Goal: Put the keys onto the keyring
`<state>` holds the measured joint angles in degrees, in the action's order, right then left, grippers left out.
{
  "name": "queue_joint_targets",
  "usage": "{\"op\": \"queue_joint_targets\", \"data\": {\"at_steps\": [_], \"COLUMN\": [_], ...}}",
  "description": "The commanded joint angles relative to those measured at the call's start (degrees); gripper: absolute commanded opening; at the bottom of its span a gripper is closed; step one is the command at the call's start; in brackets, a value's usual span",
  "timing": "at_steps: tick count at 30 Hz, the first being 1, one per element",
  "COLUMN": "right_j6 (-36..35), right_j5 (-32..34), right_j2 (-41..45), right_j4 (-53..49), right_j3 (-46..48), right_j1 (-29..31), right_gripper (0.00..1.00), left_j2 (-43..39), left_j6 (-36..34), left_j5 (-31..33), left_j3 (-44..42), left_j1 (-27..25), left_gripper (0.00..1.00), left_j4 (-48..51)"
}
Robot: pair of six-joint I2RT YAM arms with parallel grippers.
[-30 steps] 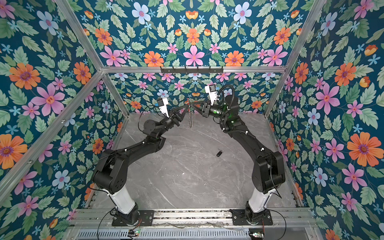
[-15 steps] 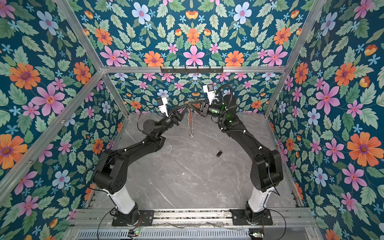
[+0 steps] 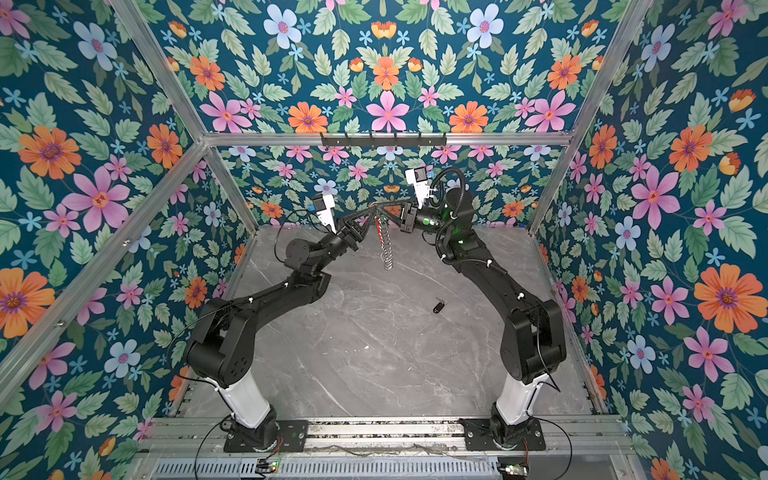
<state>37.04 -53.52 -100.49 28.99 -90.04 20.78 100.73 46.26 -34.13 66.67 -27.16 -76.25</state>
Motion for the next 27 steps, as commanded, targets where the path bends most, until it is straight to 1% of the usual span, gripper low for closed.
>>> {"op": "queue_joint_targets", "data": {"at_steps": [1,3,5,7,10,12,15,18,27], "right_j6": [-7.33,-15.01,-25.34,-34.49,-44.84,-49.62,-52.36,-52.47,-52.36], "right_j5": [0.59,2.55,5.89,9.89,15.6,17.74,18.37,17.68,16.57], "right_j2": [1.69,2.99,3.98,4.42,4.43,4.26,4.08,4.69,4.87], "right_j4": [-7.0,-15.86,-26.68,-35.81,-43.43,-46.71,-48.57,-48.44,-47.79], "right_j3": [-0.61,-1.21,-2.58,-4.33,-6.03,-7.05,-7.92,-7.36,-6.16], "right_j1": [-0.01,-0.01,0.12,0.55,1.91,2.76,3.37,3.43,3.82], "right_gripper": [0.0,0.0,0.0,0.0,0.0,0.0,0.0,0.0,0.0], "left_j2": [-1.51,-3.56,-5.97,-8.06,-8.4,-7.09,-4.14,-1.68,0.34], "left_j6": [-6.3,-12.13,-18.8,-28.34,-42.46,-47.39,-49.66,-49.41,-48.45], "left_j5": [-3.6,-6.49,-9.33,-11.99,-15.51,-18.76,-23.97,-27.47,-29.62], "left_j3": [-0.83,-1.8,-1.84,-0.1,6.14,10.37,16.14,20.24,23.57], "left_j1": [0.63,1.81,3.31,4.39,4.76,4.91,5.1,5.1,5.3], "left_gripper": [0.23,0.28,0.29,0.29,0.29,0.29,0.29,0.27,0.27], "left_j4": [3.28,8.9,17.58,30.75,50.61,58.21,64.53,66.83,68.34]}}
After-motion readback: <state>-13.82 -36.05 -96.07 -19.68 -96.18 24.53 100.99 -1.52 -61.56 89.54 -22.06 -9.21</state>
